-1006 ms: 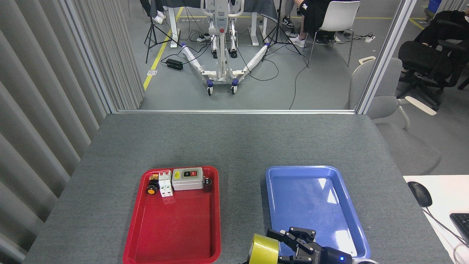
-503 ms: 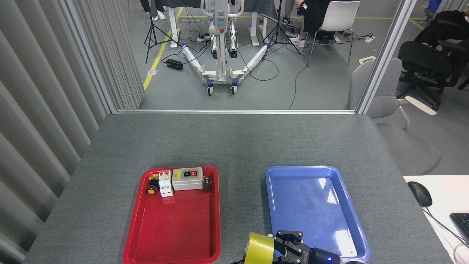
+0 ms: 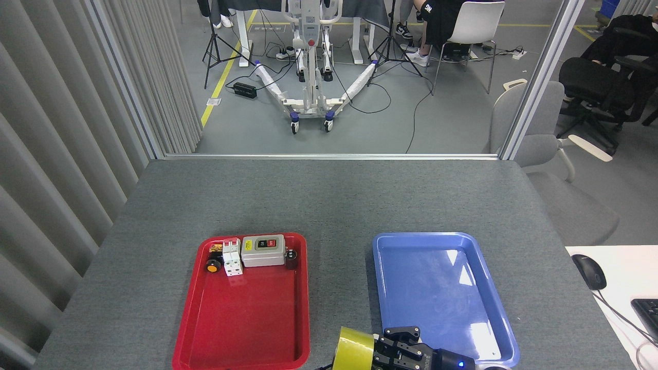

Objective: Place and move tape with both arms

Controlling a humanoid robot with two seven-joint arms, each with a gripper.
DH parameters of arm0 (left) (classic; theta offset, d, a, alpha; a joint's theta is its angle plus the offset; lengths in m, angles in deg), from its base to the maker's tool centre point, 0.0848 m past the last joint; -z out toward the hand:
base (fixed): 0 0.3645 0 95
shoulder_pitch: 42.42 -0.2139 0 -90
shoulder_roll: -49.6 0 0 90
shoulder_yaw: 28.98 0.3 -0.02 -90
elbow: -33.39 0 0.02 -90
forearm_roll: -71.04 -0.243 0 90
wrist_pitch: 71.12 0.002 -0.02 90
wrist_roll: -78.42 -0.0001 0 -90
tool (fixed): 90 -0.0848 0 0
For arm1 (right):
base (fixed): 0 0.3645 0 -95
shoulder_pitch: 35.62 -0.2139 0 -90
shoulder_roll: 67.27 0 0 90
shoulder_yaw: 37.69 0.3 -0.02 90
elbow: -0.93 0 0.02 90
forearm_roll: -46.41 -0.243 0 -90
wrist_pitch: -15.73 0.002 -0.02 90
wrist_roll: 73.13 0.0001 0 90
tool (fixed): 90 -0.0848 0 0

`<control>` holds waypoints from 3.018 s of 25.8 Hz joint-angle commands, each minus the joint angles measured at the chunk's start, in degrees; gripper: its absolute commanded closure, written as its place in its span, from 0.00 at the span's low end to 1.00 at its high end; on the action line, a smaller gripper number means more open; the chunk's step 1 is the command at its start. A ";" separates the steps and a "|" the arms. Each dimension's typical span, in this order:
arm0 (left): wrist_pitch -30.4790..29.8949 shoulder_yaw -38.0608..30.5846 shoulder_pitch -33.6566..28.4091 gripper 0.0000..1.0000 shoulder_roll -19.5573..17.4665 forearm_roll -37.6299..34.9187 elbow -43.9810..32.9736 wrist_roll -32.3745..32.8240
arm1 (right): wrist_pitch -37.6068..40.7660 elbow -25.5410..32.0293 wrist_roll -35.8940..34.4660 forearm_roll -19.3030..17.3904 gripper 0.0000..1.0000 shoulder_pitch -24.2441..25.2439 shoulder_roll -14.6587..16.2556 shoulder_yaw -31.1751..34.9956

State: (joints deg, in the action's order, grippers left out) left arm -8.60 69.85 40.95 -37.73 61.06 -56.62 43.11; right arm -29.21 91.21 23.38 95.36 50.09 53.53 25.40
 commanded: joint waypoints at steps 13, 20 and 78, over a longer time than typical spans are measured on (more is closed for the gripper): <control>-0.47 -1.97 0.48 0.22 -0.04 0.14 2.02 -0.10 | -0.06 -0.02 -0.37 0.01 0.77 -0.02 -0.13 0.02; -3.29 -2.84 1.45 0.00 -0.13 2.07 2.90 -0.10 | -0.06 -0.02 -0.37 0.01 0.77 -0.02 -1.01 0.02; 25.28 -3.28 0.13 0.00 -7.86 -66.83 -1.23 -73.84 | -50.78 -21.37 39.36 13.54 0.74 -13.29 -14.02 26.65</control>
State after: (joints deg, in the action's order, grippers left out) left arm 19.31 66.81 40.99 -45.25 -5.83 -57.97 -30.36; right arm -80.03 69.95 63.40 110.88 36.99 39.52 51.99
